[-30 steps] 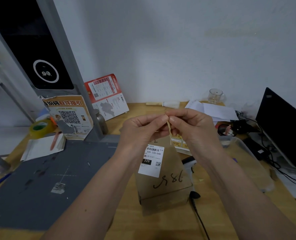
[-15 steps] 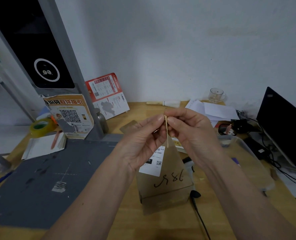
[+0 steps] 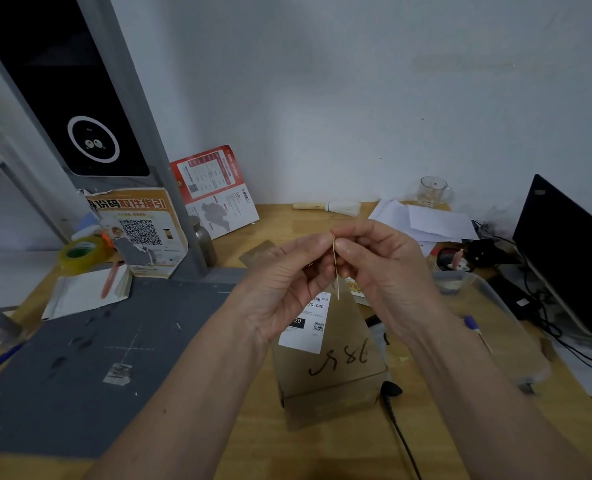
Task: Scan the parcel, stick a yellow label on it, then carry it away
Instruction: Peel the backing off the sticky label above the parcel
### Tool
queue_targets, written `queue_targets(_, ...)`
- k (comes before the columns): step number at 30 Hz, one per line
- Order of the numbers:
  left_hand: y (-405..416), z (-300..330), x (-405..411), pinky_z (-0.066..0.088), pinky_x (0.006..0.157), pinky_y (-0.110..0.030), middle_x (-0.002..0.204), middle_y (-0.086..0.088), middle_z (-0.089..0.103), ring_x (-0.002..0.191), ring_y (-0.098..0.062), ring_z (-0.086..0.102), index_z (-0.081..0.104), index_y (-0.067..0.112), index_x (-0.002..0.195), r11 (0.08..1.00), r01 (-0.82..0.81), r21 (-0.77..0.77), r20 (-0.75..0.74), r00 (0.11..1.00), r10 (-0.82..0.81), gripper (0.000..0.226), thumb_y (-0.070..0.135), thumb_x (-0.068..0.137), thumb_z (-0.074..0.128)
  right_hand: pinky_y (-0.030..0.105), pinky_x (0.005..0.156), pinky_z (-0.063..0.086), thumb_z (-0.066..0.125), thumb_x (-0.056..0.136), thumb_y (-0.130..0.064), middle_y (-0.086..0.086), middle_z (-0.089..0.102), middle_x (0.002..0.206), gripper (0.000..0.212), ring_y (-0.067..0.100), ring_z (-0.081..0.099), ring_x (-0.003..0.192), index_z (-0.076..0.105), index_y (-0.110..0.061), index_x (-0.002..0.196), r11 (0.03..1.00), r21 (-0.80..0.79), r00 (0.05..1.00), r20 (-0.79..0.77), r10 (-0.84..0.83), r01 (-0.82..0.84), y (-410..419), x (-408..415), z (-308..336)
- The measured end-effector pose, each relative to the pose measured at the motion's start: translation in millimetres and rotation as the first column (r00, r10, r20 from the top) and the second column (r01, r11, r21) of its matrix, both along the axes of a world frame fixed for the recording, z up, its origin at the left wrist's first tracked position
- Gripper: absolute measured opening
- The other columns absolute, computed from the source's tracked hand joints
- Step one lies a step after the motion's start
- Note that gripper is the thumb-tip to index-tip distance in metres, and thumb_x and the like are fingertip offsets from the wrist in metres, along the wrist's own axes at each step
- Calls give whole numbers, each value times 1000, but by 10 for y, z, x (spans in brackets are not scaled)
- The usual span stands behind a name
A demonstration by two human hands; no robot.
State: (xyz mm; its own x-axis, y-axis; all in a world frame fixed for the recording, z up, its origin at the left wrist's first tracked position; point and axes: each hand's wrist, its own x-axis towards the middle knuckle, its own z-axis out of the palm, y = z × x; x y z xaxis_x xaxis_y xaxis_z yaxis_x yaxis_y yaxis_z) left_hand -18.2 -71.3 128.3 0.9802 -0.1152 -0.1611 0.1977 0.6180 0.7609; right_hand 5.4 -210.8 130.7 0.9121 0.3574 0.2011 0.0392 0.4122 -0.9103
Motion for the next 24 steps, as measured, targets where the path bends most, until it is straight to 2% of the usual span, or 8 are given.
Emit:
queue_targets(4,-7,12,-10,56,64,-19,83,-12,63,78,-19,56,73,2,86,1000,-7,-8,3,1000,7,19,12,71,71,18,55,48,66,70,-5,4,67,66,16,10,62,58,69,-6,86,1000,-16,1000,5,-11,11,8,12,-2)
queue_targets(7,9,23,0,56,64,-19,84,-12,61,79,-20,55,71,0,91,1000,-4,23,2,1000,4,27,15,68,74,19,56,48,64,75,1,4,67,67,14,9,61,58,69,-5,86,999,-36,1000,14,-21,22,20,22,-13)
queue_targets(11,22,59,14,57,62,-16,74,-7,65,70,-13,58,73,1,87,999,-20,31,1,1000,20,19,12,71,70,20,58,48,68,71,-5,6,68,74,15,12,59,64,71,-7,86,998,-42,999,15,-37,37,26,46,-8)
queue_targets(16,10,85,14,56,59,-16,75,-7,65,66,-10,61,72,1,87,999,-44,-12,-2,999,44,18,12,73,67,20,58,47,65,78,3,10,68,79,14,12,60,66,71,-7,86,999,-33,998,43,-35,36,35,70,3)
queue_targets(21,16,95,6,57,62,-16,78,-9,66,71,-13,62,67,-6,100,998,-59,17,19,998,59,32,7,71,69,20,57,49,66,72,-3,2,68,70,14,10,60,60,67,-6,85,1000,-8,999,29,-28,28,38,75,35)
queue_targets(24,12,111,-2,56,58,-16,70,-6,67,61,-8,63,70,-2,90,995,-92,31,35,995,91,22,4,69,67,21,60,51,68,69,-8,3,70,75,16,12,64,66,69,-10,84,999,-3,999,34,-34,34,34,77,40)
